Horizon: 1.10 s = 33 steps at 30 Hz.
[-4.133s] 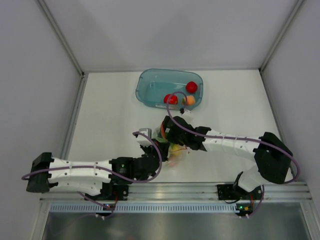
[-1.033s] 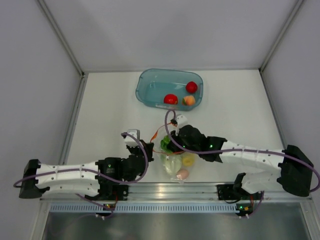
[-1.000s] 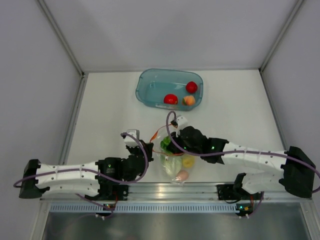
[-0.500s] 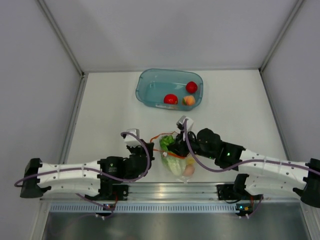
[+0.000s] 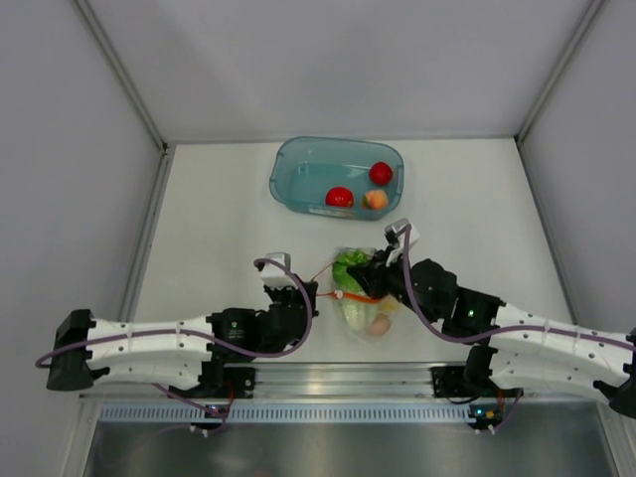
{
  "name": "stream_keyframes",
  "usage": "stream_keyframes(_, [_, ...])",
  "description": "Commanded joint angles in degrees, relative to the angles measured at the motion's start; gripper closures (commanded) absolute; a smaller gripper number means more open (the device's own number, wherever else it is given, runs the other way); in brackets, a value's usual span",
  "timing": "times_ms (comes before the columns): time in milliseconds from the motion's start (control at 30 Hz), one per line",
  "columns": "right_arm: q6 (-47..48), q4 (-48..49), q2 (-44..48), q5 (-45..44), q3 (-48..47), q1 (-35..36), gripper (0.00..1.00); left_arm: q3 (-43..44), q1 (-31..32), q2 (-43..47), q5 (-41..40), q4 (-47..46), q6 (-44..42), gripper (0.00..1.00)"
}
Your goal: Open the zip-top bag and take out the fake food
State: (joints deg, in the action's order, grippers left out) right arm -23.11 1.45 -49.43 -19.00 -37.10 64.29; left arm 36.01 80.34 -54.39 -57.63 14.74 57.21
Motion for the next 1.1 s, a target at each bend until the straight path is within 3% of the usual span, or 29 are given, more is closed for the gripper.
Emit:
stream_keyframes(0, [-6.2,7.4,1.7,-17.9,-4.3,-0.1,1.00,-0.9,-0.5,-1.4,3.0,2.8,-6.7,1.00])
stream_keyframes(67, [-3.2,8.5,-1.3,-16.5,-5.3,-0.1,1.00,-1.5,-0.5,-1.2,5.3,-1.0,-9.4,1.00])
stream_keyframes(167, [0.2,4.7,-7.1,-7.0,-9.1,-0.2,1.00,-0.6,-0.5,-0.1,5.1,-1.6,-10.5,1.00])
stream_keyframes(267, [2.4,4.8,-10.5,8.0,-10.4,-0.1,1.00,0.8,-0.5,1.1,2.9,-1.5,-12.2,1.00])
stream_keyframes(400, [6.1,7.5,-10.8,23.7,-8.2,0.3,1.00,2.3,-1.2,3.3,-1.3,-1.0,-15.0,1.00])
stream_keyframes(667, [15.8,8.2,-4.1,37.9,-0.4,2.9,1.00,4.5,-8.3,8.1,3.0,0.4,-18.6,1.00])
stream_keyframes(833, [17.9,9.1,0.9,42.6,2.0,3.1,1.00,5.2,-11.6,6.8,4.9,2.7,-17.1,1.00])
stream_keyframes(1067, [18.5,15.8,10.7,35.0,5.7,3.2,1.00,3.5,-12.0,2.5,11.5,2.5,-14.8,1.00])
